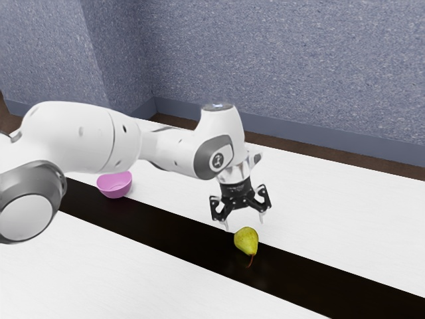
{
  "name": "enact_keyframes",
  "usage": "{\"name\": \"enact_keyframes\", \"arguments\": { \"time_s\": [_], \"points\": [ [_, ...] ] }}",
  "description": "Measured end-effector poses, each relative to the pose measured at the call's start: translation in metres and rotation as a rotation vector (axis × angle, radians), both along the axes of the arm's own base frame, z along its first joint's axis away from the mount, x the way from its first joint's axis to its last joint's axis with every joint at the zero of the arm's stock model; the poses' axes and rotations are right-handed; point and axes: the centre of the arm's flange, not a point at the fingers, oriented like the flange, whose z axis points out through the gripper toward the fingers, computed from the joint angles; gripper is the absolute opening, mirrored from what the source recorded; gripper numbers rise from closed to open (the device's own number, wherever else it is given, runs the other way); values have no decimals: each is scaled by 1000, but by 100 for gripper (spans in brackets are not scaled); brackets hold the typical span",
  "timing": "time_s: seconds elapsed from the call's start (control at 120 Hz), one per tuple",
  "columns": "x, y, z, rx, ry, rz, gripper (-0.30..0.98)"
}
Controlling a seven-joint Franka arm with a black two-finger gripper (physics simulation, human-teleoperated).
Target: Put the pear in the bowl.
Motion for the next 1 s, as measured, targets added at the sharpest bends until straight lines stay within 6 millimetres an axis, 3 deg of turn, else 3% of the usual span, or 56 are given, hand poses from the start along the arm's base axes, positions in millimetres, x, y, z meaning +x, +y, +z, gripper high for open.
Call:
{"name": "enact_keyframes", "arguments": {
  "time_s": [0.242, 0.617, 1.0],
  "points": [
    [-3, -4, -9, 11, 28, 29, 67],
    [-3, -7, -41, 31, 61, 23, 67],
    [-2, -12, -45, 27, 59, 18, 54]
  ]
}}
